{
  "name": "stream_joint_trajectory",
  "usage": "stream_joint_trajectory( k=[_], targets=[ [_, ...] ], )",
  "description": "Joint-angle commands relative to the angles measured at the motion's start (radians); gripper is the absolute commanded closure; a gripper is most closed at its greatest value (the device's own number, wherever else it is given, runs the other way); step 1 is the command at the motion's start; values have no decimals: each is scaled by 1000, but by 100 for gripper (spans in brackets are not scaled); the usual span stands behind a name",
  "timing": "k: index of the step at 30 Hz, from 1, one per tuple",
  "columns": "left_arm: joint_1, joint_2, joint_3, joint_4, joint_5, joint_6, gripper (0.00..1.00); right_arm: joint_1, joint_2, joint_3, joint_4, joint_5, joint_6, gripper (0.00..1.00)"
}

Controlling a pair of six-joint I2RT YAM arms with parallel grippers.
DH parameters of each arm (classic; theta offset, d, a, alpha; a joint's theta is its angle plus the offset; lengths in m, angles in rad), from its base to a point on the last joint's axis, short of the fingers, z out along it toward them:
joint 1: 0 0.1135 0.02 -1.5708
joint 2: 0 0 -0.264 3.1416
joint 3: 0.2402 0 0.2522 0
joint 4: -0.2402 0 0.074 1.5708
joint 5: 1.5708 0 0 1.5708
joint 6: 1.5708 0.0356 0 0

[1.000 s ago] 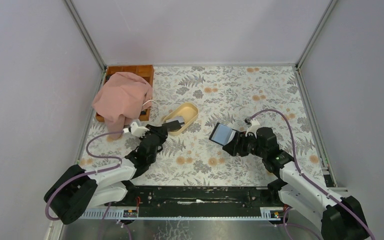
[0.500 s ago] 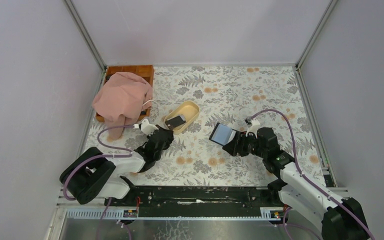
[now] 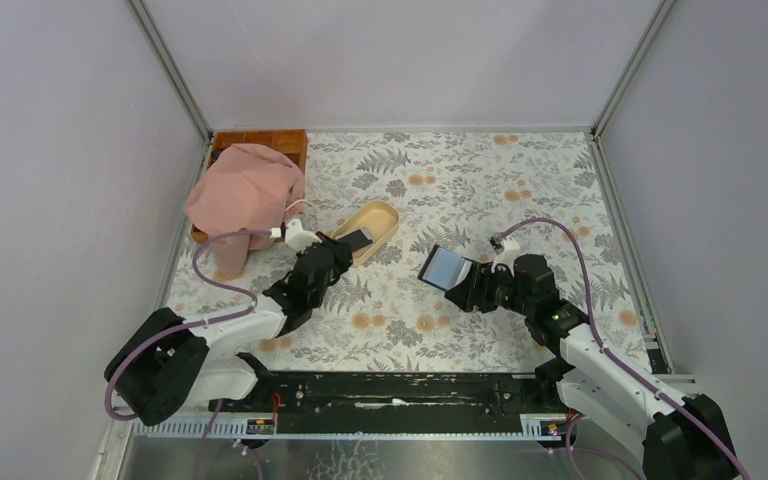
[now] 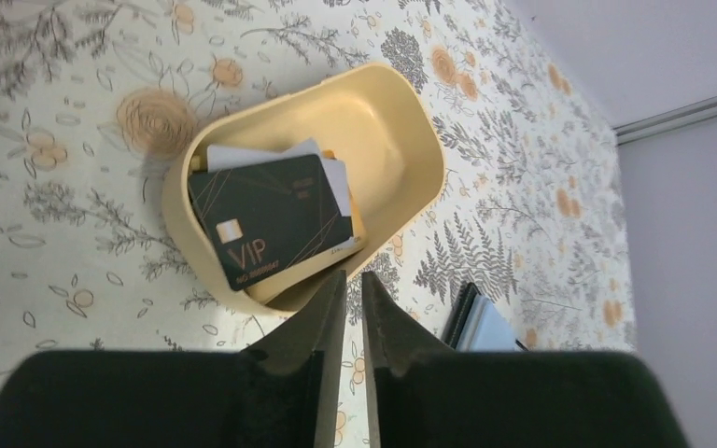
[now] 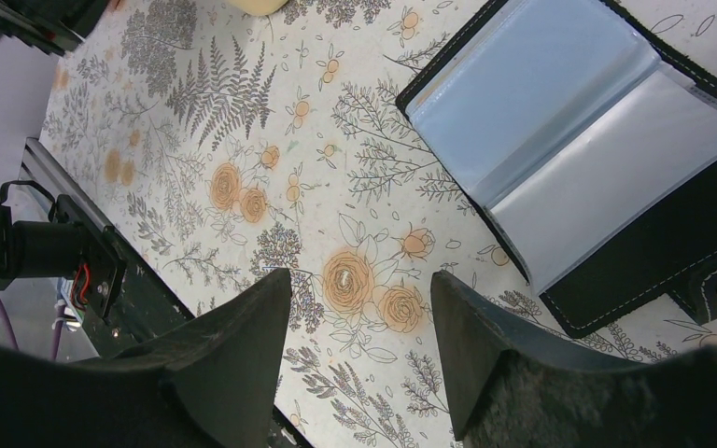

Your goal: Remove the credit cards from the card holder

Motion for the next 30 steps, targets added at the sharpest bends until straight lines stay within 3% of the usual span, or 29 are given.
stream_joint_trajectory(
  k=[1, 5, 10, 30],
  targets=[
    [16, 13, 135, -193, -49, 118, 80, 0, 6, 3, 43, 15, -7, 36],
    [67, 107, 267, -307, 6, 152, 79, 0, 6, 4, 42, 16, -8, 36],
    [72, 187, 316, -345, 52, 137, 80, -1, -6, 1, 34, 31, -8, 36],
    [71, 400, 378, -266, 163, 129, 81, 0, 5, 6, 31, 39, -9, 36]
  ],
)
